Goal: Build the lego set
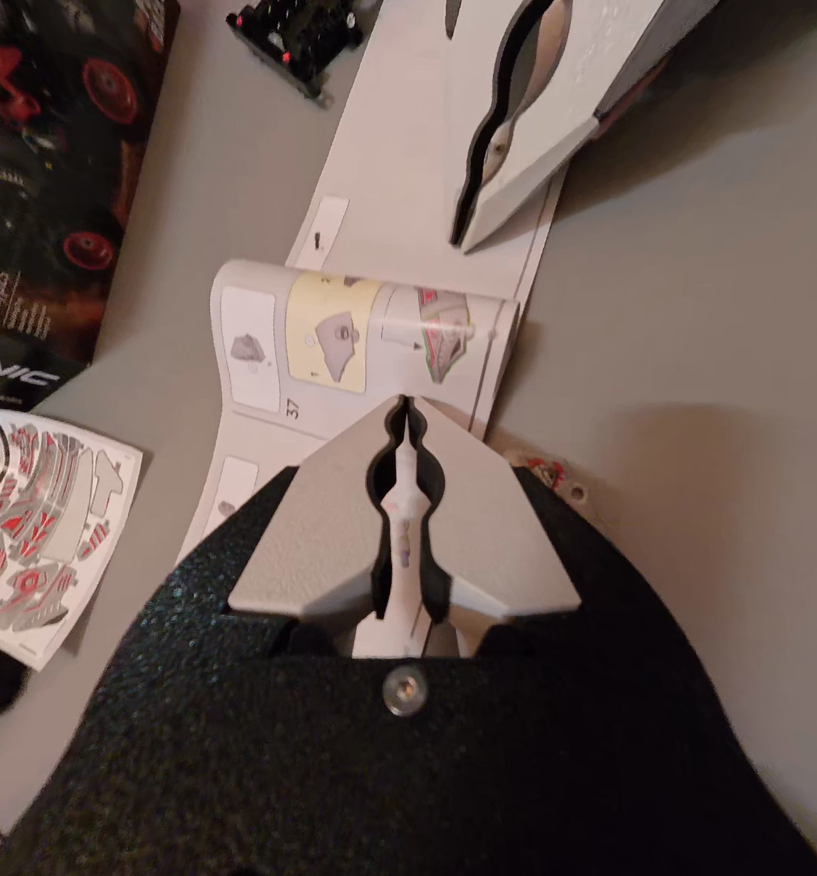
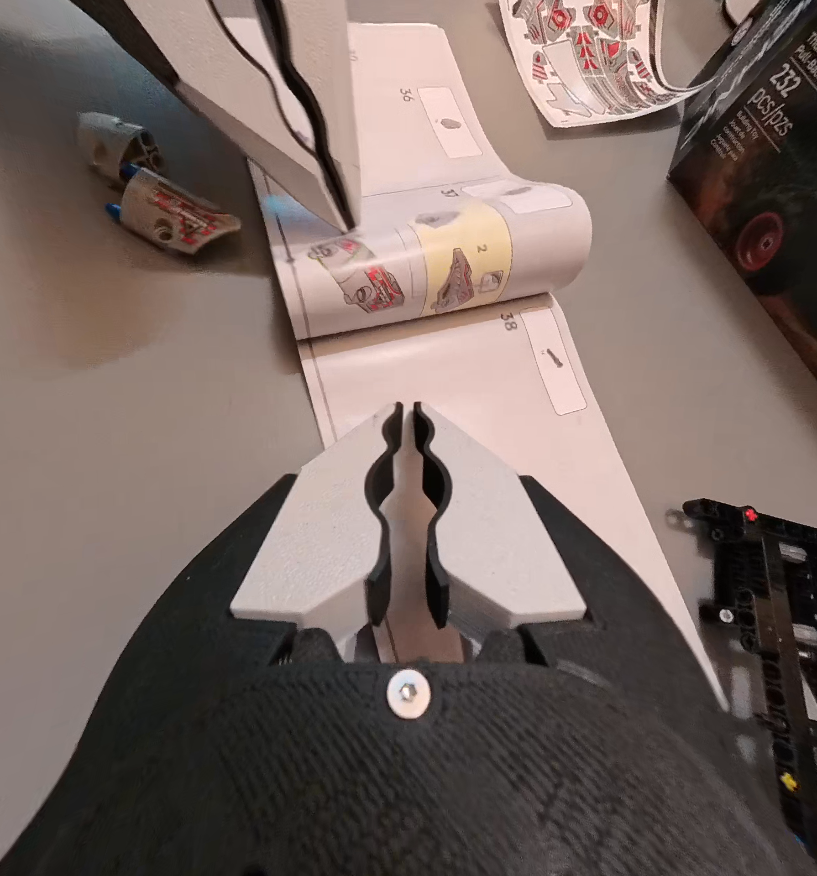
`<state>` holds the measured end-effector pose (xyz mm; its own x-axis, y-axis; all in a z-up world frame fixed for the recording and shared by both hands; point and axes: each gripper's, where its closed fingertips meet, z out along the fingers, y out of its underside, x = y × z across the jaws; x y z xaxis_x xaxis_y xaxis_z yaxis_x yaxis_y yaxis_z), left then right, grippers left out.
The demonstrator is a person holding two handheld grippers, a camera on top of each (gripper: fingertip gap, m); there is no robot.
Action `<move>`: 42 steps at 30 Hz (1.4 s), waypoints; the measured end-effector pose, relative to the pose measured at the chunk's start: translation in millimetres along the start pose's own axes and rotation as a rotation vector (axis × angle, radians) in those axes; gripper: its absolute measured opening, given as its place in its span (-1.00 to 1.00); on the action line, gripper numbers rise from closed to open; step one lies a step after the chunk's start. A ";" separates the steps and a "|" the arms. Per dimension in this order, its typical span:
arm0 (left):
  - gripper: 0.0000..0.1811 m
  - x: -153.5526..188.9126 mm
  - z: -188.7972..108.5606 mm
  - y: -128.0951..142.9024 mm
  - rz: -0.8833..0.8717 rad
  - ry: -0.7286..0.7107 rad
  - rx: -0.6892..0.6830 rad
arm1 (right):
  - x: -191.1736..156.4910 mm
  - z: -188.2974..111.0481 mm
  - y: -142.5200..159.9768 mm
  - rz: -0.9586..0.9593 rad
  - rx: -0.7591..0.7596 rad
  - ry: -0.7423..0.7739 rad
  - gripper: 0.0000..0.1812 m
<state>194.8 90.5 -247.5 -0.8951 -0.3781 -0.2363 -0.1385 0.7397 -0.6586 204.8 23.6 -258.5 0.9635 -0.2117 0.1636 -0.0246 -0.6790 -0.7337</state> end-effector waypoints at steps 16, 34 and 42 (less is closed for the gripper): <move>-1.00 2.1 6.3 -23.0 0.056 0.001 -0.003 | -19.4 -6.2 -40.0 -0.160 0.163 0.008 -0.72; -0.80 -5.1 -22.9 -21.0 0.324 -0.437 -0.123 | -10.8 -21.0 -34.0 0.094 0.238 0.045 -0.78; -1.00 -21.1 -27.6 -69.5 0.511 -0.764 -0.100 | -0.4 -25.0 -21.1 0.191 0.207 0.053 -0.58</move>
<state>211.7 62.4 -177.0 -0.3394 -0.2310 -0.9118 0.1280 0.9490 -0.2881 198.4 20.5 -226.6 0.9312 -0.3623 0.0404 -0.1437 -0.4668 -0.8726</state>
